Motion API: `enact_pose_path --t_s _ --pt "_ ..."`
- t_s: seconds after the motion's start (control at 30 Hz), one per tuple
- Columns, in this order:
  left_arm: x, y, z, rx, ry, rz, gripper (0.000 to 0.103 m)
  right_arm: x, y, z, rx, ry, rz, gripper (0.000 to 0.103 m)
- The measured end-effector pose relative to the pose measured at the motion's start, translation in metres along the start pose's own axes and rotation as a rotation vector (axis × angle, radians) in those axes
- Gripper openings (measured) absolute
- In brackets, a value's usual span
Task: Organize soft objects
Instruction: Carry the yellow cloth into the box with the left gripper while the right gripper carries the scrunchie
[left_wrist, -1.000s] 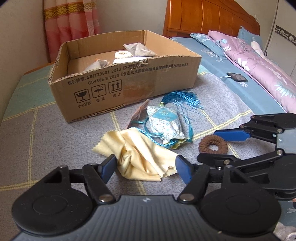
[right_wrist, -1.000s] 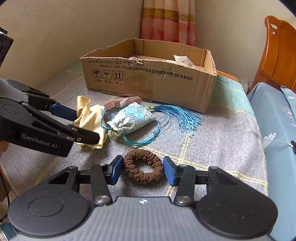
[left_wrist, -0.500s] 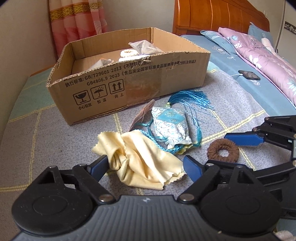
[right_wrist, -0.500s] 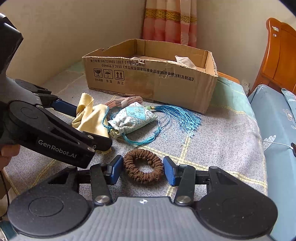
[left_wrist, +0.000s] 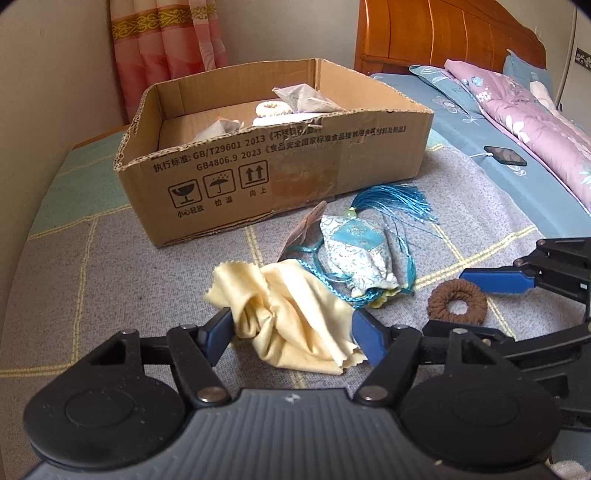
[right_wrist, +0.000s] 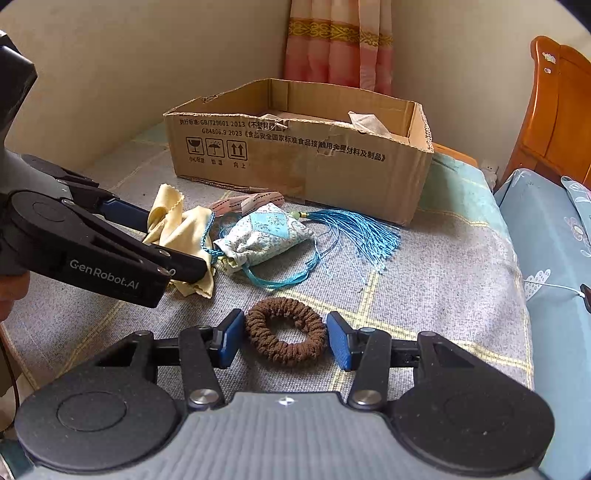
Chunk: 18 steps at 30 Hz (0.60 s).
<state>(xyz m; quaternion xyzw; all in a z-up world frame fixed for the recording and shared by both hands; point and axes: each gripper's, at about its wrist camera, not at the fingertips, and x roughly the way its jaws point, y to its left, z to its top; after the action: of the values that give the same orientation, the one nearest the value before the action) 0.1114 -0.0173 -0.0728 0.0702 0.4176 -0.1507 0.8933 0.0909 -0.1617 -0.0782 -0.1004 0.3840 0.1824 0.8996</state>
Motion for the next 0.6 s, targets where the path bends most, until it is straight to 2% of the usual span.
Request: enact_pose_path --t_s 0.07,0.17,0.23,0.3,0.43,0.6 --pt "0.001 -0.003 0.001 0.002 -0.003 -0.015 0.066 0.0 0.0 0.0 0.0 0.001 -0.001 0.054" --pt "-0.001 -0.005 0.001 0.011 -0.007 -0.035 0.051 -0.002 0.001 -0.002 -0.002 0.001 0.001 0.054" --pt "-0.004 -0.005 0.0 0.012 -0.008 -0.044 0.037 -0.003 0.0 -0.003 0.0 0.001 0.001 0.053" --pt "-0.006 -0.006 -0.001 0.018 -0.009 -0.057 0.03 -0.003 0.001 -0.003 0.001 0.0 -0.001 0.051" --pt "-0.01 -0.004 -0.004 0.028 -0.007 -0.064 0.022 -0.005 0.001 -0.002 0.001 0.002 -0.003 0.043" --pt "-0.02 0.001 -0.004 0.032 -0.001 -0.066 0.02 -0.009 -0.001 -0.003 0.008 0.0 0.001 0.041"
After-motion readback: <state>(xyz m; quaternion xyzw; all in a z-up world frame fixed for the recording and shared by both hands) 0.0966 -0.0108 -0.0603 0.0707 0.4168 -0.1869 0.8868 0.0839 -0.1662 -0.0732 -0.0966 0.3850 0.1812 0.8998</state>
